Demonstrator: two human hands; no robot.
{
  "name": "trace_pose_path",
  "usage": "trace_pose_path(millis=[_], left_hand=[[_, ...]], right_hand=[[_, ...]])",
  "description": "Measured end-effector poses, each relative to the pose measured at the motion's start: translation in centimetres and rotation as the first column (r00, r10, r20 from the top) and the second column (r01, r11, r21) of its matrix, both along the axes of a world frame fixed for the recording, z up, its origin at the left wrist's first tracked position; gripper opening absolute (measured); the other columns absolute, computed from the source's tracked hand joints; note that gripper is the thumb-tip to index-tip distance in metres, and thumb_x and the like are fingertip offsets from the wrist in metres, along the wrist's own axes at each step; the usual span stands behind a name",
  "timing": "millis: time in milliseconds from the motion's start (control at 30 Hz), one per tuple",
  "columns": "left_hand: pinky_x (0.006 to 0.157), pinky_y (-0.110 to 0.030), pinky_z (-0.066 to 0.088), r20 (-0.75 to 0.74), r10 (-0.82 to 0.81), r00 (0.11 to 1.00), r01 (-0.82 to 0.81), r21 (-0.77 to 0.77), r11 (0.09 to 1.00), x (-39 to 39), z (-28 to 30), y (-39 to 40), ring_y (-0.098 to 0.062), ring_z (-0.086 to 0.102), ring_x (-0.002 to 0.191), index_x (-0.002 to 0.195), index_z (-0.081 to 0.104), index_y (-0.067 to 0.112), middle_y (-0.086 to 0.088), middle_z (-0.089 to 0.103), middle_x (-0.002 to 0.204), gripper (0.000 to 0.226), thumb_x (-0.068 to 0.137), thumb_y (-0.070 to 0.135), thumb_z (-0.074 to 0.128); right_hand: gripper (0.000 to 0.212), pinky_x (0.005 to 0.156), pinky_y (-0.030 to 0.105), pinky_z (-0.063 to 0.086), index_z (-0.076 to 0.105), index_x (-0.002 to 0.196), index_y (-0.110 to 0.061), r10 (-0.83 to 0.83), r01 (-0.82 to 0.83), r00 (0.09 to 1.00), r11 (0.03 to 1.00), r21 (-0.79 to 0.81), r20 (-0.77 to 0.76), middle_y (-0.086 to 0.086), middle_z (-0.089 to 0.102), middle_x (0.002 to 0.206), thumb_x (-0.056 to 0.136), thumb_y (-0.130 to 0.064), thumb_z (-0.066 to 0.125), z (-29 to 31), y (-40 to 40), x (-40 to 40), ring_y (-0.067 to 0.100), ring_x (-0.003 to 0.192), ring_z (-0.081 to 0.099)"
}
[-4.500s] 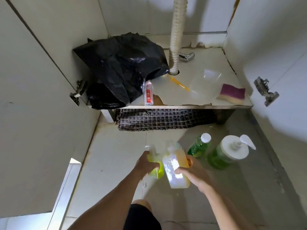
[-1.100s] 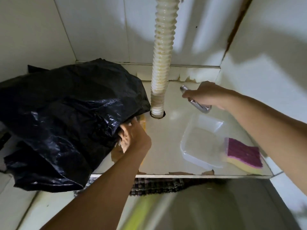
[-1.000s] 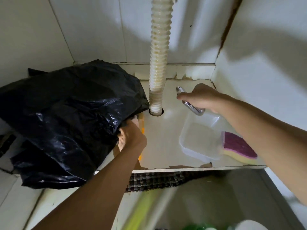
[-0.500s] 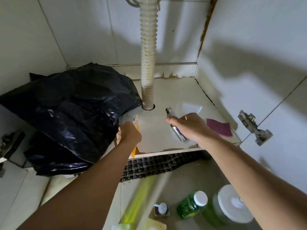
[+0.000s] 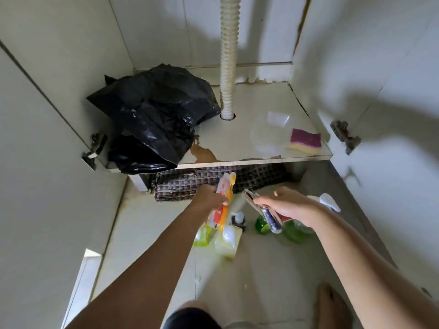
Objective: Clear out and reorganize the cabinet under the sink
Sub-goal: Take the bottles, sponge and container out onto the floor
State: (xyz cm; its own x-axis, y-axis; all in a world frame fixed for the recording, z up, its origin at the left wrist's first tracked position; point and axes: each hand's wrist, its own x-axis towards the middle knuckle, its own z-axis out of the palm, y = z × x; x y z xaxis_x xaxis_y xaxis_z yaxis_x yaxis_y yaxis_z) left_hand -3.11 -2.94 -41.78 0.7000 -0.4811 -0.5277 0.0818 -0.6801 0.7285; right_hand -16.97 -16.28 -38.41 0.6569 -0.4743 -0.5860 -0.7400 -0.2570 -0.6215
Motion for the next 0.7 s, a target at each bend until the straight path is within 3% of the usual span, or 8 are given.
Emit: trace_pose_path(millis=[133, 267, 367, 500, 600, 700], left_hand=[[0.059, -0.025, 0.044, -0.037, -0.049, 0.998, 0.052, 0.077, 0.996, -4.6, -1.4, 2.9, -0.022, 0.057, 0.069, 0.096, 0.063, 0.0, -0.014, 0.06, 0.089, 0.023, 0.076, 0.009, 0.07], [0.065, -0.029, 0.048, -0.104, -0.217, 0.971, 0.231, 0.145, 0.962, -8.6, -3.3, 4.9, -0.029, 0.061, 0.08, 0.093, 0.063, 0.003, -0.014, 0.062, 0.092, 0.021, 0.075, 0.008, 0.073], [0.054, -0.024, 0.038, -0.119, -0.356, 0.927, 0.375, 0.288, 0.881, -11.3, -5.9, 5.8, -0.025, 0.056, 0.074, 0.098, 0.06, 0.004, -0.01, 0.057, 0.088, 0.024, 0.079, 0.013, 0.071], [0.073, -0.03, 0.045, -0.076, -0.426, 0.901, 0.417, 0.417, 0.808, -13.6, -11.4, 5.8, -0.029, 0.061, 0.107, 0.113, 0.058, 0.002, -0.013, 0.062, 0.108, 0.034, 0.081, 0.013, 0.067], [0.079, -0.032, 0.046, -0.021, -0.409, 0.912, 0.376, 0.439, 0.816, -14.6, -14.2, 5.7, -0.031, 0.06, 0.107, 0.11, 0.058, 0.002, -0.015, 0.063, 0.111, 0.026, 0.087, 0.013, 0.057], [0.083, -0.033, 0.045, 0.03, -0.379, 0.925, 0.33, 0.434, 0.838, -14.8, -16.1, 5.5, -0.033, 0.058, 0.108, 0.11, 0.057, 0.002, -0.018, 0.062, 0.116, 0.024, 0.09, 0.012, 0.05]], right_hand=[[0.035, 0.066, 0.029, 0.039, 0.054, 0.072, -0.014, 0.017, -0.011, 0.99, 0.999, 0.044, -0.137, 0.005, 0.055, 0.069, 0.078, -0.048, 0.061, -3.9, 1.8, -3.8, 0.021, 0.067, 0.053], [0.025, 0.065, 0.031, 0.048, 0.054, 0.075, -0.014, -0.184, 0.237, 0.957, 0.941, 0.242, -0.225, 0.006, 0.054, 0.066, 0.084, -0.037, 0.06, -10.5, 3.5, -8.1, 0.022, 0.061, 0.055], [0.026, 0.063, 0.029, 0.048, 0.054, 0.076, -0.013, -0.299, 0.401, 0.896, 0.863, 0.308, -0.328, 0.007, 0.057, 0.07, 0.091, -0.034, 0.054, -14.8, 5.1, -10.9, 0.021, 0.06, 0.056], [0.03, 0.066, 0.03, 0.047, 0.059, 0.08, -0.007, -0.417, 0.485, 0.868, 0.83, 0.276, -0.271, 0.011, 0.06, 0.076, 0.092, -0.035, 0.054, -18.4, 6.6, -11.4, 0.025, 0.067, 0.058], [0.027, 0.07, 0.037, 0.052, 0.062, 0.085, -0.003, -0.48, 0.537, 0.842, 0.787, 0.304, -0.245, 0.014, 0.063, 0.079, 0.088, -0.028, 0.057, -20.3, 7.1, -10.9, 0.028, 0.073, 0.062], [0.033, 0.082, 0.042, 0.055, 0.063, 0.1, -0.001, -0.53, 0.589, 0.806, 0.763, 0.266, -0.265, 0.016, 0.068, 0.095, 0.084, -0.029, 0.055, -22.0, 7.2, -10.6, 0.032, 0.09, 0.066]])
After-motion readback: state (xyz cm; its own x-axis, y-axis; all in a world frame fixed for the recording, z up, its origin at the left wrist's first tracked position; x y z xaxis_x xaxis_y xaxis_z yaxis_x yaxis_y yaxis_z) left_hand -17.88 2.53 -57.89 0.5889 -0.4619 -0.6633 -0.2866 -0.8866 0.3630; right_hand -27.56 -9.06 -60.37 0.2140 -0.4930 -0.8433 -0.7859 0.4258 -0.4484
